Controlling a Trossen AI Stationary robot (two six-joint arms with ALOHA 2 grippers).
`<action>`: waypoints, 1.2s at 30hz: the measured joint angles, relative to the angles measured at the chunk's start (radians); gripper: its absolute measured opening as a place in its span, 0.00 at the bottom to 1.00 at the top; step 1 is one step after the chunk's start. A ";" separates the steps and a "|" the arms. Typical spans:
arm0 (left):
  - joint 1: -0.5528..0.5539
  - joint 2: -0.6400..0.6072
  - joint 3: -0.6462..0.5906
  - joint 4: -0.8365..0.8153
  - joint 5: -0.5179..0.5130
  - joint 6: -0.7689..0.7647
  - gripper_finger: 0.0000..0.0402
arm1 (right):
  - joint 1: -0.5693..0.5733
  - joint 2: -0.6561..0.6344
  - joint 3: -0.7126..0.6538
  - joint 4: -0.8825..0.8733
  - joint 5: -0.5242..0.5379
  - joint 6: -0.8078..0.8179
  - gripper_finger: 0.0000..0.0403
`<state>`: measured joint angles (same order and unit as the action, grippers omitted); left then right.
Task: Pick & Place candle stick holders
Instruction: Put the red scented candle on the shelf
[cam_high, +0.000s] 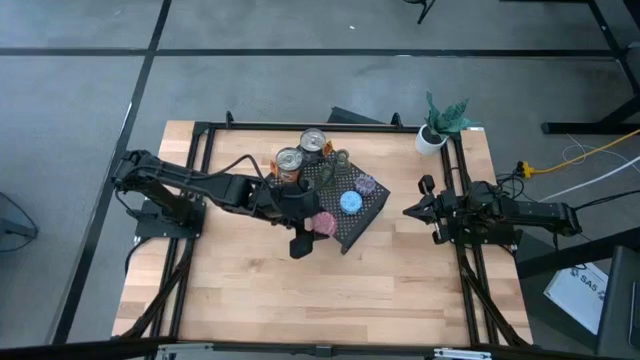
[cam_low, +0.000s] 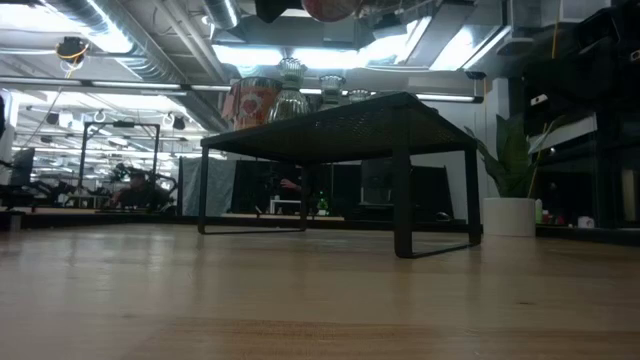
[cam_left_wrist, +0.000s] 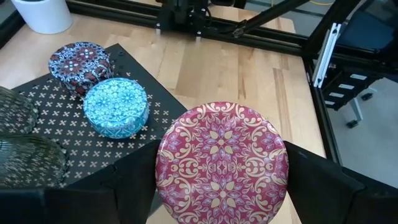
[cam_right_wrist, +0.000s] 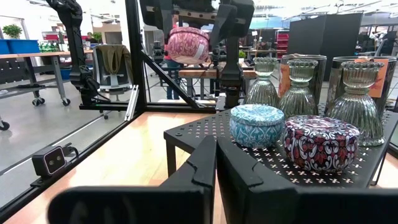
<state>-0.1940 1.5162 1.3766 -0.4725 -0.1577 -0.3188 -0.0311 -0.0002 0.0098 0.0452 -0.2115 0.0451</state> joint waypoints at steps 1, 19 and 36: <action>0.000 0.000 0.000 0.000 0.000 0.000 0.74 | 0.000 0.000 0.000 0.000 0.000 0.000 0.04; -0.013 0.000 0.000 0.001 -0.006 -0.006 0.74 | 0.000 0.000 0.000 0.000 0.000 0.000 0.04; -0.061 0.000 0.000 0.006 -0.118 -0.065 0.74 | 0.000 0.000 0.000 0.000 0.000 0.000 0.04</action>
<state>-0.2555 1.5162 1.3762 -0.4664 -0.2755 -0.3838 -0.0314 -0.0002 0.0098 0.0452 -0.2115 0.0448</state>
